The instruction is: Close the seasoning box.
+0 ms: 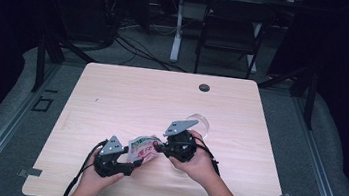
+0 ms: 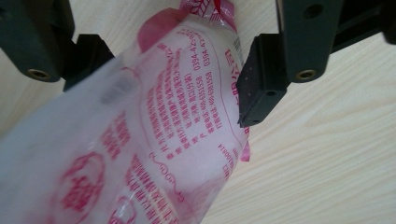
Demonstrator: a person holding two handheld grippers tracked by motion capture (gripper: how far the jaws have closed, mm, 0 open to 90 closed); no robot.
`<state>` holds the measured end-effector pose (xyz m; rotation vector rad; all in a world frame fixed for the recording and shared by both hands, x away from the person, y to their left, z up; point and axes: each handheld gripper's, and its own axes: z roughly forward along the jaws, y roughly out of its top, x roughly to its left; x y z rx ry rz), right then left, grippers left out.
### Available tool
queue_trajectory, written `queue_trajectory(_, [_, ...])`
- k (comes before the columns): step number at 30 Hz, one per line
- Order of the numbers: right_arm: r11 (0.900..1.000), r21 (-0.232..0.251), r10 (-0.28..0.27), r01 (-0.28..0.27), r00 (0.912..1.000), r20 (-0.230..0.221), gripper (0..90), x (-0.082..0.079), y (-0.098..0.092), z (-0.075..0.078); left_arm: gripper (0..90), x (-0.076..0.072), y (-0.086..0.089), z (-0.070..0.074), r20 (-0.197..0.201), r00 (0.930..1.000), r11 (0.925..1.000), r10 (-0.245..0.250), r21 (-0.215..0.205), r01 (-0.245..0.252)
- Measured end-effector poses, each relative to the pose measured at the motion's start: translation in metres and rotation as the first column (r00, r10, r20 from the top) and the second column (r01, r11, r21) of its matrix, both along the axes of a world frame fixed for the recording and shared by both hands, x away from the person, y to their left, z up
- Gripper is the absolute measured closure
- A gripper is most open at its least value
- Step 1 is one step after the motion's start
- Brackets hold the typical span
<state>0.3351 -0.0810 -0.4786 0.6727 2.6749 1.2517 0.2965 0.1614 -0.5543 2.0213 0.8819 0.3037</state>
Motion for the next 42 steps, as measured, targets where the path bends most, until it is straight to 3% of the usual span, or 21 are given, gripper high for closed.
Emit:
queue_trajectory(9, [1.000, 0.002, -0.001, 0.001, 1.0000, -0.003, 89.8, 0.000, -0.001, -0.001, 29.1, 0.007, -0.006, -0.010, -0.039, 0.9992, 0.9995, 0.013, 0.028, -0.012])
queue_trajectory(13, [1.000, 0.008, -0.004, 0.004, 1.0000, -0.003, 89.7, 0.000, -0.001, -0.001, 27.7, 0.011, -0.007, -0.014, -0.072, 0.9972, 0.9998, 0.018, 0.005, -0.018])
queue_trajectory(16, [1.000, 0.009, -0.005, 0.005, 1.0000, -0.002, 89.6, 0.000, -0.001, -0.001, 26.9, 0.013, -0.008, -0.016, -0.086, 0.9962, 0.9998, 0.015, 0.012, -0.014])
queue_trajectory(29, [1.000, 0.011, -0.009, 0.009, 1.0000, 0.001, 89.1, -0.002, -0.002, -0.002, 27.4, 0.019, -0.016, -0.028, -0.110, 0.9938, 0.9943, 0.013, 0.106, -0.001])
queue_trajectory(36, [1.000, 0.011, -0.008, 0.008, 1.0000, 0.005, 89.1, -0.002, -0.002, -0.002, 27.2, 0.019, -0.018, -0.031, -0.091, 0.9957, 0.9921, 0.016, 0.126, -0.005])
queue_trajectory(40, [1.000, 0.013, -0.009, 0.009, 0.9999, 0.005, 89.2, -0.003, -0.002, -0.002, 25.6, 0.019, -0.019, -0.034, -0.046, 0.9989, 0.9886, 0.014, 0.150, -0.007])
queue_trajectory(42, [1.000, 0.015, -0.010, 0.010, 0.9999, 0.006, 89.2, -0.003, -0.001, -0.002, 25.5, 0.019, -0.020, -0.034, -0.046, 0.9988, 0.9883, 0.015, 0.153, -0.008])
